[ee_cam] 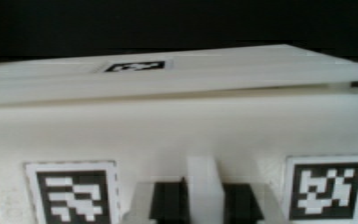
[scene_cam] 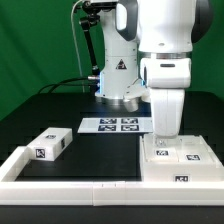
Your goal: Assemble cabinet
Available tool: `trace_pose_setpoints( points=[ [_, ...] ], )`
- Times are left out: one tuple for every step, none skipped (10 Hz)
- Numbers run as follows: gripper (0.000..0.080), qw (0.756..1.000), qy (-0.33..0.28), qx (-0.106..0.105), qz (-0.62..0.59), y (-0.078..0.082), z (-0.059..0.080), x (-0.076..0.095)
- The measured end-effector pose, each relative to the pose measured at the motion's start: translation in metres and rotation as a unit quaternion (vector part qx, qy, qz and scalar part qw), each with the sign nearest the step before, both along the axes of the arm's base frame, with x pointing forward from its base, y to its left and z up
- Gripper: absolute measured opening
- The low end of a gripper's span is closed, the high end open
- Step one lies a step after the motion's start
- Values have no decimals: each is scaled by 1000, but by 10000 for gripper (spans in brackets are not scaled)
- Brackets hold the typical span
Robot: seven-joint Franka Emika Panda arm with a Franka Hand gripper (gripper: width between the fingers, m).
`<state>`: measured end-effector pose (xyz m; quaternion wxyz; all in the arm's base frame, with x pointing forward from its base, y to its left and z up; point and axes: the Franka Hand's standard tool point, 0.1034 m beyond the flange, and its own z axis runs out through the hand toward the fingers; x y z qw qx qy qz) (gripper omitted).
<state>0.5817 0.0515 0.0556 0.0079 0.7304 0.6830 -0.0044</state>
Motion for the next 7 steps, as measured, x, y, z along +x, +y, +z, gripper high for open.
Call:
trace_pose_setpoints(
  points=[
    [70, 1000, 1, 0, -1, 0, 0, 6],
    [70, 1000, 1, -1, -1, 0, 0, 9],
    [70, 1000, 3, -2, -1, 0, 0, 9],
    [70, 1000, 3, -2, -1, -1, 0, 9],
    [77, 1000, 2, -3, -3, -1, 1, 9],
    [77, 1000, -1, -2, -4, -1, 5, 9],
    [277, 1000, -5, -2, -5, -1, 8, 10]
  ],
)
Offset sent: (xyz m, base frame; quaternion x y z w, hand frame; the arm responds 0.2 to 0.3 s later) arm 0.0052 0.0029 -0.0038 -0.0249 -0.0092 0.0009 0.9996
